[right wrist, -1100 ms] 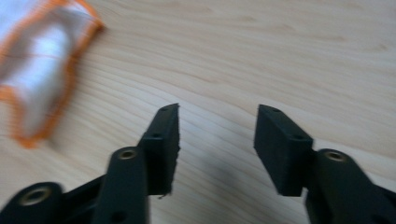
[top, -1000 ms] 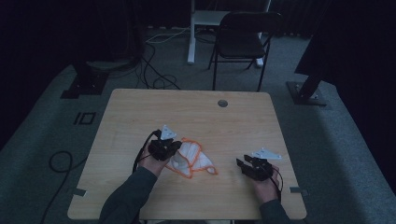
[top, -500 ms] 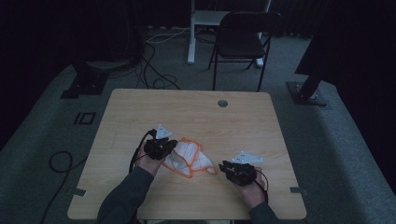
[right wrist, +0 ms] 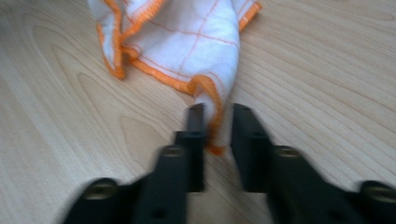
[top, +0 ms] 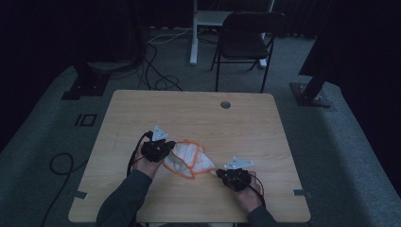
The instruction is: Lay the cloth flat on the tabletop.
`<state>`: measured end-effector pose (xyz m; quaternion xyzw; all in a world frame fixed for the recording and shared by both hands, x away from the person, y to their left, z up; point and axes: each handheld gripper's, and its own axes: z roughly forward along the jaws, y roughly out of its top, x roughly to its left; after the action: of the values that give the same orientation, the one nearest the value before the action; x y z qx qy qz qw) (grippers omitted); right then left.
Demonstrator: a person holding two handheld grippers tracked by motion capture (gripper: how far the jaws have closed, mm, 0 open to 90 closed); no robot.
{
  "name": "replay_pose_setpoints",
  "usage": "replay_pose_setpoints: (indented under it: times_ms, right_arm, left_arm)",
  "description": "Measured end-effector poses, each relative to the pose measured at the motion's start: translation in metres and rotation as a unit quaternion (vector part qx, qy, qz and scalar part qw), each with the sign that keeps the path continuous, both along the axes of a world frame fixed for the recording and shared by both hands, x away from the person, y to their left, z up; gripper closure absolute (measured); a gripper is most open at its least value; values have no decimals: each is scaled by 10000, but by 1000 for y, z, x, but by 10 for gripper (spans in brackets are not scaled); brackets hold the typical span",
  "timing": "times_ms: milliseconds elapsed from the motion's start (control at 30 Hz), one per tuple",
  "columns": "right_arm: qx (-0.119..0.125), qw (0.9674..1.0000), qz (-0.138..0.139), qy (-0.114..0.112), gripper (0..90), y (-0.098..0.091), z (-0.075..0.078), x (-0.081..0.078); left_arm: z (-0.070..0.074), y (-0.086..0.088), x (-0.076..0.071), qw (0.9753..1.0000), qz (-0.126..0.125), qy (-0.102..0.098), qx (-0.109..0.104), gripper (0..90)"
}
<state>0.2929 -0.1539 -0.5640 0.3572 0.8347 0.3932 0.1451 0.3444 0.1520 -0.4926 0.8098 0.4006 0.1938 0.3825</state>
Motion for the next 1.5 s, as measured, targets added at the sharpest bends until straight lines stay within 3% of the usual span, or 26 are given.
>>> replay_pose_setpoints:
  times_ms: [367, 633, 1133, 1300, 1500]
  right_arm:
    - [129, 9983, -370, -431, 888, -31, 25, 0]
    - [212, 9963, -612, -564, 888, -51, 39, 5]
    - [-56, 9944, -782, -714, 888, -43, 49, 48]
    - [-42, 9934, -888, -724, 888, -40, 54, 69]
    - [4, 9928, -1000, -659, 889, -34, 58, 90]
  left_arm:
    - [-5, 24, -2, 9996, 285, 17, -80, 891]
    - [-10, 31, 1, 9991, 387, 75, -164, 892]
    - [-19, 38, 18, 9974, 694, 27, -182, 892]
    - [-12, 40, 30, 9964, 814, -116, -212, 892]
    - [-10, 43, 49, 9947, 981, -133, -262, 891]
